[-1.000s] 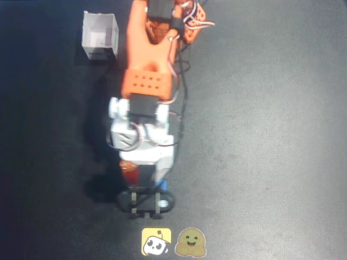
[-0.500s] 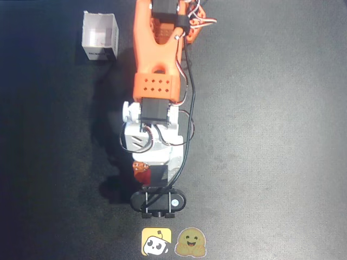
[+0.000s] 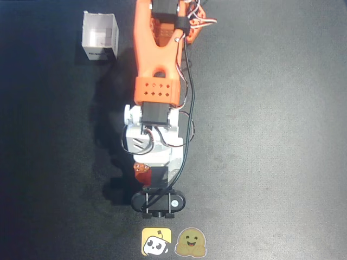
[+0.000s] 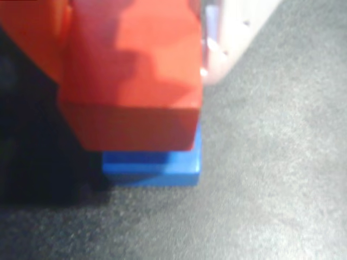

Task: Put the red cube on top of the blue cube.

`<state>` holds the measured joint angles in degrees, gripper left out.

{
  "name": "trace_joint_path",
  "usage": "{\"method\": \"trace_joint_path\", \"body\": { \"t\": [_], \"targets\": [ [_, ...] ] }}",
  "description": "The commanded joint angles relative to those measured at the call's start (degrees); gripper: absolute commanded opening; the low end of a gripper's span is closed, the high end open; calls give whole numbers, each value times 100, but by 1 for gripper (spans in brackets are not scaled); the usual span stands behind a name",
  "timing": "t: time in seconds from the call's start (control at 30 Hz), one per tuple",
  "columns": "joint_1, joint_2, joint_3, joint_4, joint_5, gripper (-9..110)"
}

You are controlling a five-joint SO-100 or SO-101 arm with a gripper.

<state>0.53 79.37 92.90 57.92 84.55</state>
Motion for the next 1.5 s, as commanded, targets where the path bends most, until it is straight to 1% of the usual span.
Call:
{"method": "trace_joint_path", "body": {
  "t": [0.0, 0.97, 1.03, 1.3, 1.33, 1.47],
  "targets": [
    [-18, 422, -35, -123, 79, 6],
    [-62, 255, 413, -694, 149, 6],
    [-62, 255, 448, -729, 149, 12],
    [-70, 255, 562, -853, 158, 12],
    [-70, 255, 571, -853, 158, 16],
    [-79, 264, 571, -853, 167, 17]
  ]
}}
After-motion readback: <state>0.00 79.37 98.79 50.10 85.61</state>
